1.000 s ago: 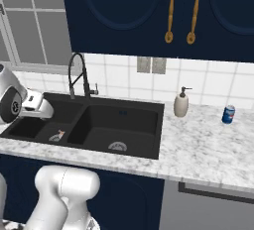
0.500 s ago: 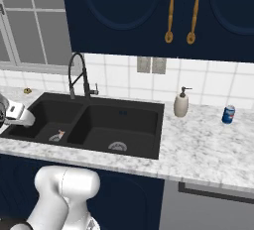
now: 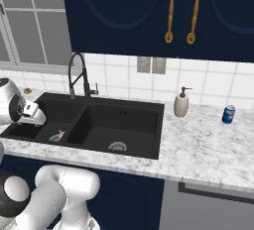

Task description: Pick the garlic from the sink and place it in the bowl. Then pick the bowl and place it in the microwave. Then close the microwave door and press the start button.

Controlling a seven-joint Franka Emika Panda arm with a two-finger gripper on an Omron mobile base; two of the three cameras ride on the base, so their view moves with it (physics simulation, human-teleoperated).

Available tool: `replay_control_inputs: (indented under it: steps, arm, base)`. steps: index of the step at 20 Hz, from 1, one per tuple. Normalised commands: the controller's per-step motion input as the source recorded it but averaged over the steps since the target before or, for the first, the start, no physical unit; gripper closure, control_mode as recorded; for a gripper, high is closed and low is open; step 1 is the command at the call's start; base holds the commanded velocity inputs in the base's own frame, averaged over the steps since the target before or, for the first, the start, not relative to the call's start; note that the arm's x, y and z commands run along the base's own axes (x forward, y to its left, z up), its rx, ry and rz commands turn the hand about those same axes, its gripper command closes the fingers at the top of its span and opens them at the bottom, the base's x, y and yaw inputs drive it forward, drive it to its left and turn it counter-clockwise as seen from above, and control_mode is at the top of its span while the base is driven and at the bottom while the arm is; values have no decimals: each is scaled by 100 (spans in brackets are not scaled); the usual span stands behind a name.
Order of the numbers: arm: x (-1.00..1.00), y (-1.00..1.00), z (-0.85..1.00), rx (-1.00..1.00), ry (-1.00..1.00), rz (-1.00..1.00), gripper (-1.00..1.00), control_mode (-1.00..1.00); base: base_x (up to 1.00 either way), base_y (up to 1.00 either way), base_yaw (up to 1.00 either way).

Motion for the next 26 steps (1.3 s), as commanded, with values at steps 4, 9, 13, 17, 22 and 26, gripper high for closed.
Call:
replay_control_inputs:
  steps: [4, 9, 13, 17, 22, 26]
  arm:
    - [44, 0, -56, 0, 6, 0, -100, -100]
    - [66, 0, -46, 0, 0, 0, -100, -100]
    - [65, 0, -45, -1, 0, 0, -100, -100]
    - [42, 7, -39, 0, 3, -2, -100, -100]
    - [29, 41, -41, -4, 10, -13, -100, -100]
    - [9, 39, -9, -8, 3, -19, -100, -100]
  base:
    - [0, 0, 0]
    - [0, 0, 0]
    - [0, 0, 0]
    - [0, 0, 0]
    - [0, 0, 0]
    - [0, 0, 0]
